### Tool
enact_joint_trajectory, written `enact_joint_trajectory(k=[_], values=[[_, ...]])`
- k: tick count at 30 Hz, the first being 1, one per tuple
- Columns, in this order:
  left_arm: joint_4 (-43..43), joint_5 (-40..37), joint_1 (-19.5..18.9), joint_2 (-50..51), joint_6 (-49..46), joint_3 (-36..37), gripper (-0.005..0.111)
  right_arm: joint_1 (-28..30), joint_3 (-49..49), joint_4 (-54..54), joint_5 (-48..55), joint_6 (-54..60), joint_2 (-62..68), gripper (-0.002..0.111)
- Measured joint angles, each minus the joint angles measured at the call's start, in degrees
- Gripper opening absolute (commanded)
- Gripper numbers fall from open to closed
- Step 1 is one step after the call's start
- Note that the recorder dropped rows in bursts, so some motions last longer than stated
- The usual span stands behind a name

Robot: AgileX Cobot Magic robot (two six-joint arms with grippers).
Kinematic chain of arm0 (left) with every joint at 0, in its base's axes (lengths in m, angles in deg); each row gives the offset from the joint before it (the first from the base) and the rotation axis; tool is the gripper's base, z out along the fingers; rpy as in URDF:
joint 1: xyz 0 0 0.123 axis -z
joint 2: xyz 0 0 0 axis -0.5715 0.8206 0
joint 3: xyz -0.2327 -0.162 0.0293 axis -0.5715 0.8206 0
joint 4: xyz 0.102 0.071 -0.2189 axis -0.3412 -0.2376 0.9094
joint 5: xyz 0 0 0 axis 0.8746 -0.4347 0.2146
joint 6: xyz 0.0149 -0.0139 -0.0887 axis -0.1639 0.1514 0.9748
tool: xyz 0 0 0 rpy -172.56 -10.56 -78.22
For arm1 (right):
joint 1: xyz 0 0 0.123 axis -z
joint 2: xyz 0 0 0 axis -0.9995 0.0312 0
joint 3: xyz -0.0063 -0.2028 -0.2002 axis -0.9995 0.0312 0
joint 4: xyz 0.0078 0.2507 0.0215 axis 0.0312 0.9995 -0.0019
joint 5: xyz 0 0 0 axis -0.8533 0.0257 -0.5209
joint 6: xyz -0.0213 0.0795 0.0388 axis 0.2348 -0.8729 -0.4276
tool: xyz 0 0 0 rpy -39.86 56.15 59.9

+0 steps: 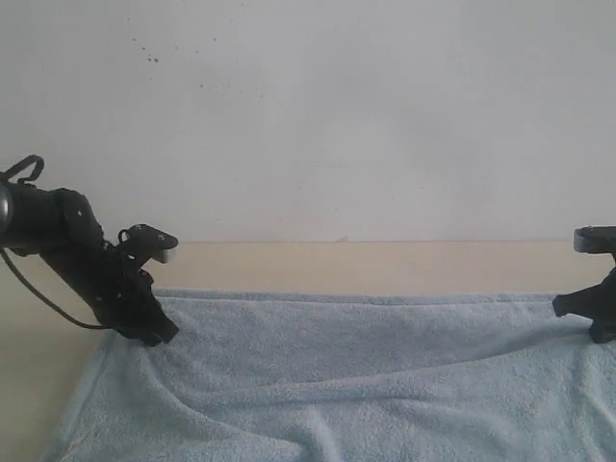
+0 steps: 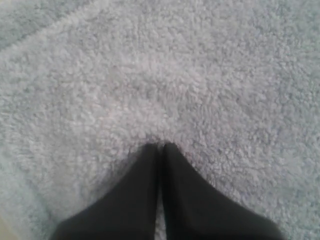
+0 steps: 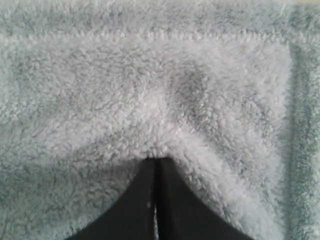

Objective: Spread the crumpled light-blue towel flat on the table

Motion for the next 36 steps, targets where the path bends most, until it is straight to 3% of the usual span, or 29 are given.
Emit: enact_joint_trajectory(k=[9,14,26,31,36], values=[[-7.44,-0.35,0.2,4.52,4.66,-9.47,0.004,0.0,0.0,0.0,-8.66,1.35,1.15,0.0],[-8.07,-0.95,0.2,5.04,4.78,-10.44,0.004,0.0,0.0,0.25,-9.63,2.02,1.24,0.0],[-2.52,-4.65,-0.06,-9.68,4.78,-10.28,0.004,0.0,0.32,2.95,-3.16,2.01,-11.09,0.0],[-1.91,-11.68,-0.06,-13.38,3.71,-2.05,0.004,0.0,0.91,4.84,9.58,1.46,-12.85,0.0],[-1.55,-6.9,0.15,-19.99,6.88,12.82,0.004,0.0,10.3,9.63,10.91,3.53,-17.47,0.0]])
